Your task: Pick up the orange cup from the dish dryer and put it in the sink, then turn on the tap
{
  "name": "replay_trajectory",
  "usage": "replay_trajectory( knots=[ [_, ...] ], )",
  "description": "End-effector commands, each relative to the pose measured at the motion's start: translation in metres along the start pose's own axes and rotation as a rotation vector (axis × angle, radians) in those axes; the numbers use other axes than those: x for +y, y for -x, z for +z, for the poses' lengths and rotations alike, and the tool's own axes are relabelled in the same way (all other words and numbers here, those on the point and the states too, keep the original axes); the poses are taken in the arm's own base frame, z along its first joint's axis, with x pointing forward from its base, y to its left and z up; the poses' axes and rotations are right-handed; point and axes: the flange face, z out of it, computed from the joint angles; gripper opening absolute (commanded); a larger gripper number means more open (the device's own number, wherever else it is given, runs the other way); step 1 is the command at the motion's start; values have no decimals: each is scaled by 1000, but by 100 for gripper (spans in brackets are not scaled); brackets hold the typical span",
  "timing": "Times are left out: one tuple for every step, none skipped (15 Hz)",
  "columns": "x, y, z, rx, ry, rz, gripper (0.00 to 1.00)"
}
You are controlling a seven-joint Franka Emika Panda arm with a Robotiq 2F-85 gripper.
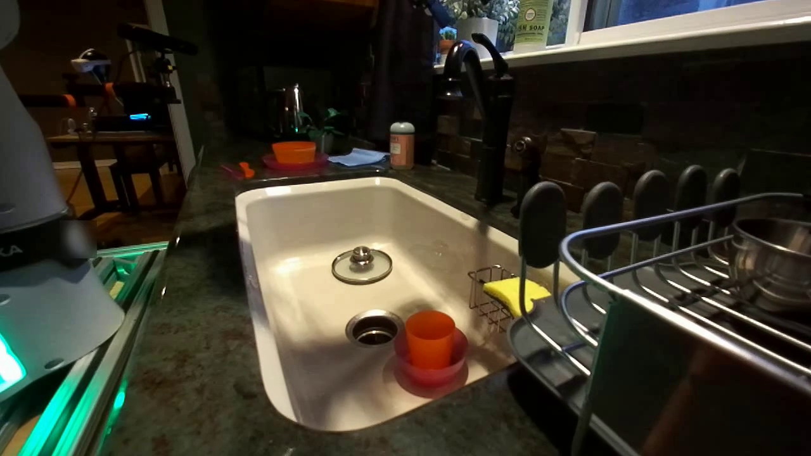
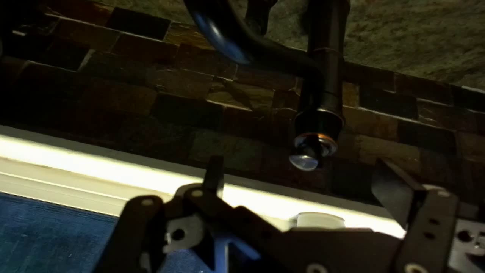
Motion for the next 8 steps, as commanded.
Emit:
replay_trajectory(
  knots=[
    [3, -4, -4, 35, -36, 39, 100],
    [3, -6, -4, 37, -58, 55, 100],
    [3, -6, -2, 28, -77, 71, 100],
    [4, -7, 0, 19, -88, 86, 100],
    [5, -7, 1, 12, -98, 100, 100],
    [5, -8, 2, 5, -114, 109, 100],
    [6, -9, 4, 1, -119, 119, 100],
    [7, -10, 5, -5, -121, 123, 100]
  ],
)
